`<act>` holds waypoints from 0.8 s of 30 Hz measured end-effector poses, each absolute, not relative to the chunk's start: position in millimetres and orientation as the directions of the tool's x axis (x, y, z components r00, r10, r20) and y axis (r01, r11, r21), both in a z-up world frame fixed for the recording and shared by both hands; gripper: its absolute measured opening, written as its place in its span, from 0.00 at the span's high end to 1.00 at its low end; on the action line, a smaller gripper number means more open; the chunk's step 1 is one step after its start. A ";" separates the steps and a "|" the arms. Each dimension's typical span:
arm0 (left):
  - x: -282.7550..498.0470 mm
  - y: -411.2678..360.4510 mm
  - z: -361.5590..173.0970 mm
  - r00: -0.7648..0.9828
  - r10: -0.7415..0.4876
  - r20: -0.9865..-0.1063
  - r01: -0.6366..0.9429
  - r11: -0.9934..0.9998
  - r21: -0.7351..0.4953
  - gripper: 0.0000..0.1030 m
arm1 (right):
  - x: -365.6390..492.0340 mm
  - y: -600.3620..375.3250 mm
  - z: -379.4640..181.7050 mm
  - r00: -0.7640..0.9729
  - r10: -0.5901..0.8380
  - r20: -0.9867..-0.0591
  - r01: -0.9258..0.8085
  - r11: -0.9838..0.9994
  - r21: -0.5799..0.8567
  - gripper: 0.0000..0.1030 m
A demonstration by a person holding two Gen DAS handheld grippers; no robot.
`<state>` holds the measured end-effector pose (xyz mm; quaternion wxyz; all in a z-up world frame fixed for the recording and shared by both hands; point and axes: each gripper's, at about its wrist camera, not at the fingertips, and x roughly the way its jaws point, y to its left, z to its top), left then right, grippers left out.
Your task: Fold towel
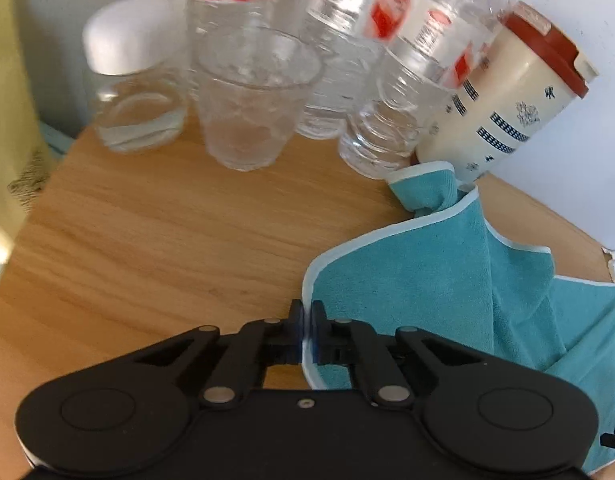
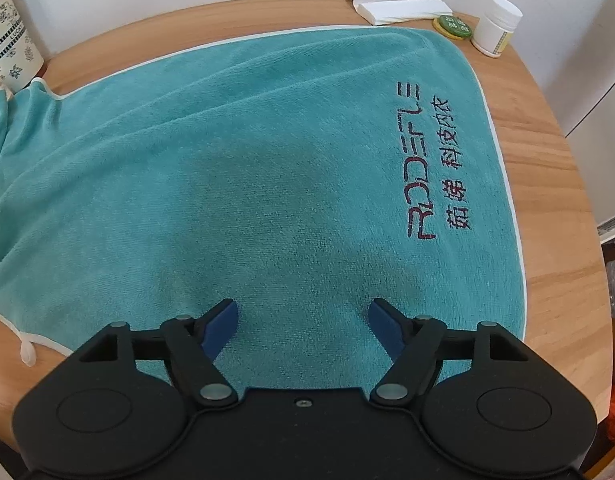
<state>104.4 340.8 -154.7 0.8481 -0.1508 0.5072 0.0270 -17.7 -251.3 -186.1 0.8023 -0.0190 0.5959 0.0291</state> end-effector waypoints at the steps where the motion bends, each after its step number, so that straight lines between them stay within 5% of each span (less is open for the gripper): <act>1: 95.1 343.1 -151.0 0.483 -0.092 -0.871 -0.209 0.954 -0.217 0.97 | -17.0 -251.6 -186.2 0.288 0.025 -0.957 -0.071 0.997 0.004 0.23; 16: -34.0 358.2 -136.0 0.346 -0.032 -0.938 -0.352 0.922 -0.162 0.95 | -12.2 -258.8 -191.3 0.243 0.038 -0.969 -0.160 0.987 -0.002 0.17; 20: -44.4 350.9 -120.7 0.330 -0.043 -0.943 -0.326 0.933 -0.156 0.69 | -15.6 -258.4 -187.4 0.244 -0.003 -0.970 -0.196 0.979 -0.052 0.19; 22: -43.1 351.4 -111.9 0.352 -0.034 -0.936 -0.306 0.940 -0.149 0.54 | -22.8 -258.4 -183.4 0.281 -0.024 -0.959 -0.215 0.973 -0.087 0.31; 24: -34.7 351.6 -105.8 0.381 -0.009 -0.925 -0.272 0.955 -0.121 0.53 | -29.9 -265.5 -179.1 0.297 -0.022 -0.955 -0.197 0.977 -0.084 0.45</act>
